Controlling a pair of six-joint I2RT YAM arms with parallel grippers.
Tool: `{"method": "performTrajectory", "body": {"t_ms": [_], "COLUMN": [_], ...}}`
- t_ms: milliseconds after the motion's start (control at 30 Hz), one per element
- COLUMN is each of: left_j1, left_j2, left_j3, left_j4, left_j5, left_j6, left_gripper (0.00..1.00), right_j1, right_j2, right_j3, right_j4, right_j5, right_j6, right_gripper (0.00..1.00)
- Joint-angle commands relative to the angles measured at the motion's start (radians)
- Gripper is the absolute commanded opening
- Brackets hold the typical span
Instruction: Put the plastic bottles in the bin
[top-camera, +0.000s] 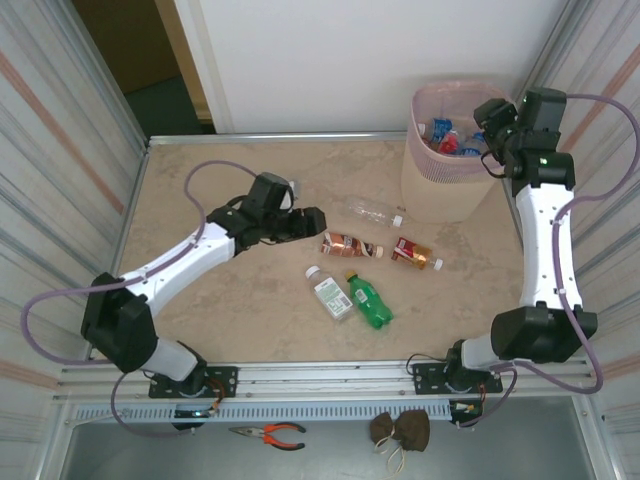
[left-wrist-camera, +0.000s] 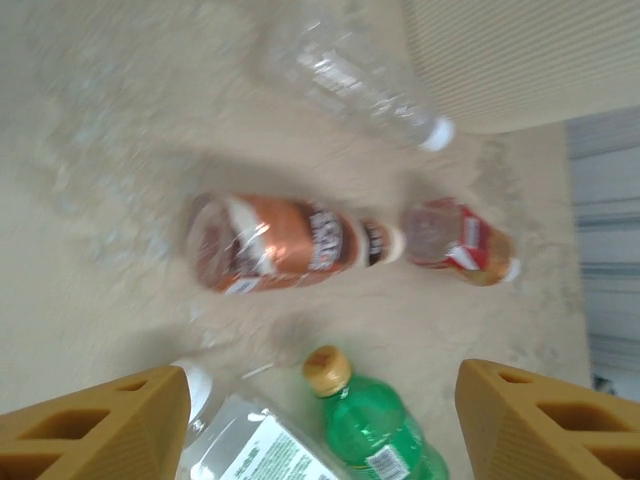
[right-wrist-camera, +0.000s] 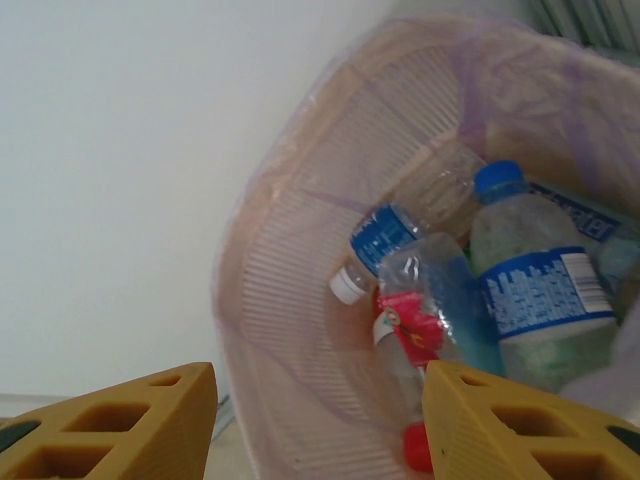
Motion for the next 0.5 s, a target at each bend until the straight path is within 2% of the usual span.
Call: {"method": "performTrajectory", "body": {"t_ms": [0, 100, 167, 300, 467], "left_j1": [-0.037, -0.045, -0.045, -0.045, -0.045], "left_j2": [0.037, 0.081, 0.099, 0.132, 0.210], "left_j3": [0.041, 0.039, 0.014, -0.028, 0.007], "left_j4": [-0.177, -0.251, -0.239, -0.180, -0.221], "left_j5": [-0.183, -0.194, -0.171, -0.113, -0.088], "left_j6": [-0.195, -0.302, -0.351, -0.410, -0.454], "left_gripper": [0.67, 0.63, 0.61, 0.59, 0.59], "right_j1": [-0.008, -0.012, -0.013, -0.015, -0.015], "right_j2": [-0.059, -0.081, -0.092, -0.101, -0.114], "right_j3": [-0.040, -0.070, -0.082, -0.096, -0.106], "right_j4": [-0.008, -0.009, -0.009, -0.014, -0.017], "right_j5": [0.014, 0.013, 0.011, 0.007, 0.007], "right_j6": [-0.045, -0.049, -0.053, -0.052, -0.054], "right_gripper": [0.56, 0.56, 0.56, 0.56, 0.56]}}
